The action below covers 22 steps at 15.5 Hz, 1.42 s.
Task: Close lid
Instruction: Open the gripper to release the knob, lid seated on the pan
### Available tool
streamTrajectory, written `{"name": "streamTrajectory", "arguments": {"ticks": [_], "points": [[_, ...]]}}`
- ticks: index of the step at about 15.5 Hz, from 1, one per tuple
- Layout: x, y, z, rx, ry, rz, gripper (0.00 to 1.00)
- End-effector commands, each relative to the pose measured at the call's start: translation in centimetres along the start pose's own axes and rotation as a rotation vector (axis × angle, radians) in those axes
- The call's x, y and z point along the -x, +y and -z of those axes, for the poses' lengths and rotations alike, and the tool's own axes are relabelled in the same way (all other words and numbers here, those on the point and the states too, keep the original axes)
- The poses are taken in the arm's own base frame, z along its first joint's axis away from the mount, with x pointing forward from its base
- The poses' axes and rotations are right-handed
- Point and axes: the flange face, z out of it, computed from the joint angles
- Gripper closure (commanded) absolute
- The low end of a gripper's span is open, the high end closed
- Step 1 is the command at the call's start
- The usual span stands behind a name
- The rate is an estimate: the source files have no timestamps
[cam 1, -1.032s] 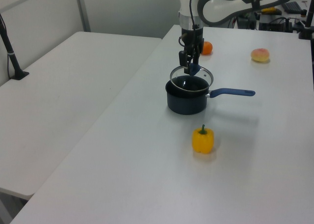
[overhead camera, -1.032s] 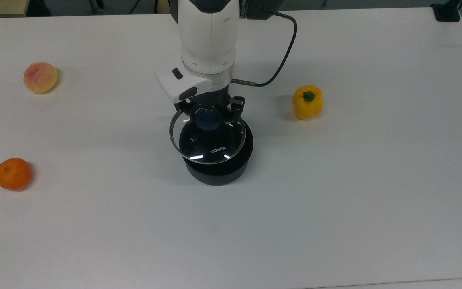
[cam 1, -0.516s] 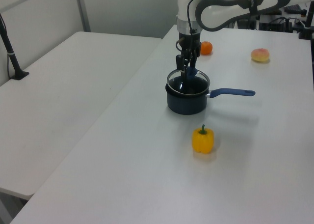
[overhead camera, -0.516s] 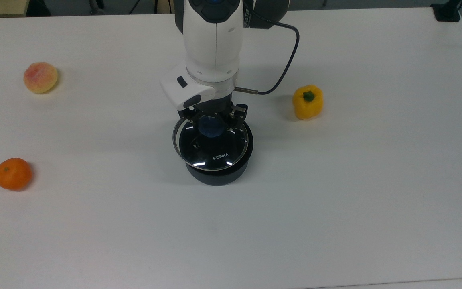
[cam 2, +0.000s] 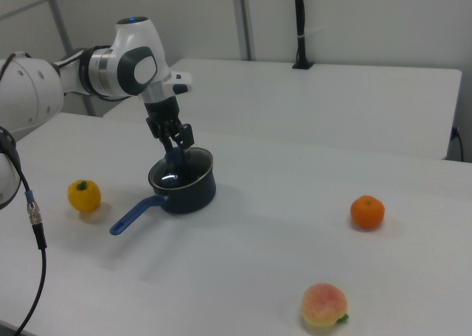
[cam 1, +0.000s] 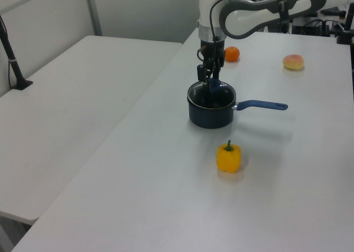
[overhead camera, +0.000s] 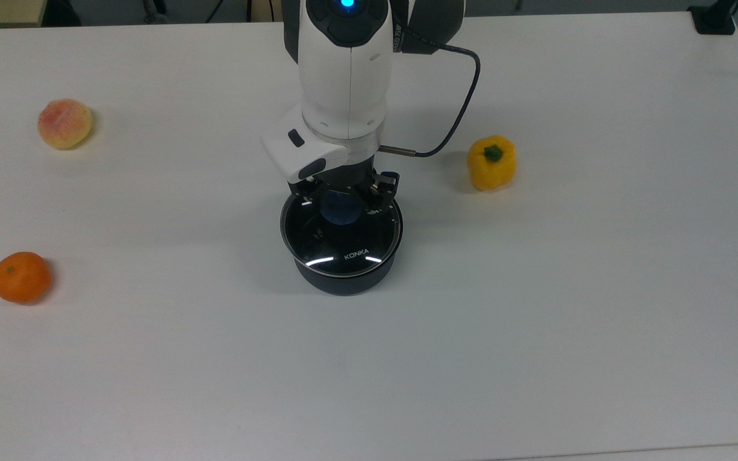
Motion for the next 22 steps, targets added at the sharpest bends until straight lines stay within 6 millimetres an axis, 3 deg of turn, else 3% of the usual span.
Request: {"name": "streamTrajectory", "arguments": {"ticks": [1,8,11,21,22], "points": [[0.2,-0.7,-0.1,-0.001,0.012,-0.013,0.87],[0.2,-0.5,-0.6,-0.004,0.011,-0.017,0.63],[0.2,-0.5,-0.7,-0.011,0.007,-0.021,0.45],[0.8,-1.0,-1.6,-0.052,-0.029,-0.032,0.38],[0.8,-1.0,-1.7,-0.064,-0.033,-0.039,0.32]]}}
